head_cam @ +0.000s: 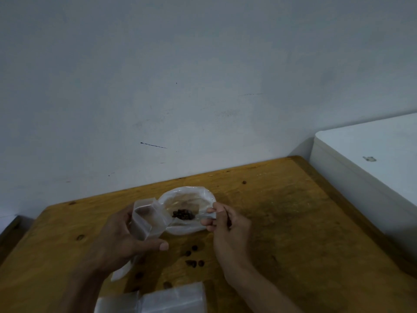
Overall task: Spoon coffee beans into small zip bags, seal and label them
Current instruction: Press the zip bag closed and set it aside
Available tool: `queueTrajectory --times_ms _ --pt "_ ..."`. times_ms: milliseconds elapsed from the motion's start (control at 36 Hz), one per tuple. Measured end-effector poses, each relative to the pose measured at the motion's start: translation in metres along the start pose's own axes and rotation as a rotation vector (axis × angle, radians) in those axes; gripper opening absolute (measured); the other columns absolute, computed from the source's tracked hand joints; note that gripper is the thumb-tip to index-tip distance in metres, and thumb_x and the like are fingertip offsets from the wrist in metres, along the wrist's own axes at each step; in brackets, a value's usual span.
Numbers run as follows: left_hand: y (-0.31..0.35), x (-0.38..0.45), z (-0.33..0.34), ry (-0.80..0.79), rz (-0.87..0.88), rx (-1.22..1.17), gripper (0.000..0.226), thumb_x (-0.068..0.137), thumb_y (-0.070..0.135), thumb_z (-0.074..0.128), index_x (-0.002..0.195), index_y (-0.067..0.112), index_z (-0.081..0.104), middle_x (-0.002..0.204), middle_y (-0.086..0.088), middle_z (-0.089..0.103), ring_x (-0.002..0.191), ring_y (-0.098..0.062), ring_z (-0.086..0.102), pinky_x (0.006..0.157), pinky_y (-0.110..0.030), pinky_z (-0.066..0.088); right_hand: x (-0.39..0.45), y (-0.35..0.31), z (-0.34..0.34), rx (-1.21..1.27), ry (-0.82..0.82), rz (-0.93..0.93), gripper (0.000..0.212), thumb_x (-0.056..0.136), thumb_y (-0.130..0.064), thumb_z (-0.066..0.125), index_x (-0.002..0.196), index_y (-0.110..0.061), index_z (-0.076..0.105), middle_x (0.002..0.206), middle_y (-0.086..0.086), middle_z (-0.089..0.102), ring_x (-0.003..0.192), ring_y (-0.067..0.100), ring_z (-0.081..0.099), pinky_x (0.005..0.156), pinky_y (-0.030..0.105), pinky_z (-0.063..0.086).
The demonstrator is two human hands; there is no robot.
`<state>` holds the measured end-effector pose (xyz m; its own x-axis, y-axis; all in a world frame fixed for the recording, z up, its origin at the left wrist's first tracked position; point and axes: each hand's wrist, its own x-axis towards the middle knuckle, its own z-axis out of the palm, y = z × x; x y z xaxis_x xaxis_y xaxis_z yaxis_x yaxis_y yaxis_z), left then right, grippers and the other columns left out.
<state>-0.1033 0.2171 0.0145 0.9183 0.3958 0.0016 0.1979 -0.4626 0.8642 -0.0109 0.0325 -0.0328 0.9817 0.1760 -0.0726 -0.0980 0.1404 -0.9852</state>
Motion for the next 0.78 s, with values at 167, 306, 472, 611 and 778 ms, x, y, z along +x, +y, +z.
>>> queueTrajectory --times_ms 167,306,472,611,778 --pt "-0.002 0.001 0.000 -0.005 -0.011 -0.018 0.101 0.014 0.066 0.089 0.105 0.042 0.054 0.113 0.011 0.063 0.101 -0.009 0.060 0.070 -0.019 0.050 -0.003 0.001 0.007 0.091 0.022 0.146 0.023 0.103 -0.020 0.051 0.097 -0.020 0.073 0.087 0.000 0.075 0.074 0.007 0.073 0.069 0.020 0.058" --pt "-0.005 0.000 -0.002 -0.011 -0.018 -0.003 0.104 0.012 0.068 0.089 0.107 0.040 0.054 0.114 0.007 0.064 0.105 -0.013 0.060 0.075 -0.023 0.051 -0.003 0.000 0.011 0.162 0.046 0.226 0.023 0.102 -0.017 0.053 0.091 -0.021 0.073 0.078 -0.002 0.076 0.075 0.012 0.074 0.071 0.025 0.059" --pt "-0.013 -0.002 -0.008 -0.029 -0.047 0.009 0.108 0.015 0.064 0.092 0.113 0.033 0.057 0.119 0.001 0.065 0.110 -0.019 0.061 0.080 -0.029 0.054 0.001 -0.004 0.008 0.250 0.070 0.316 0.018 0.101 -0.013 0.053 0.097 -0.017 0.071 0.091 0.006 0.075 0.074 0.014 0.074 0.064 0.020 0.056" --pt "-0.018 -0.004 -0.010 -0.040 -0.070 0.011 0.105 0.017 0.061 0.094 0.113 0.034 0.059 0.121 0.001 0.065 0.110 -0.018 0.061 0.081 -0.029 0.054 0.003 -0.008 0.003 0.283 0.069 0.325 0.018 0.102 -0.012 0.052 0.101 -0.014 0.070 0.090 0.006 0.075 0.076 0.016 0.075 0.065 0.022 0.057" --pt "-0.015 -0.005 -0.009 -0.041 -0.068 0.019 0.108 0.016 0.064 0.092 0.114 0.034 0.058 0.116 0.005 0.067 0.107 -0.016 0.062 0.080 -0.029 0.054 0.003 -0.014 -0.002 0.331 0.038 0.320 0.017 0.101 -0.010 0.052 0.099 -0.013 0.069 0.091 0.010 0.075 0.073 0.015 0.074 0.063 0.020 0.058"
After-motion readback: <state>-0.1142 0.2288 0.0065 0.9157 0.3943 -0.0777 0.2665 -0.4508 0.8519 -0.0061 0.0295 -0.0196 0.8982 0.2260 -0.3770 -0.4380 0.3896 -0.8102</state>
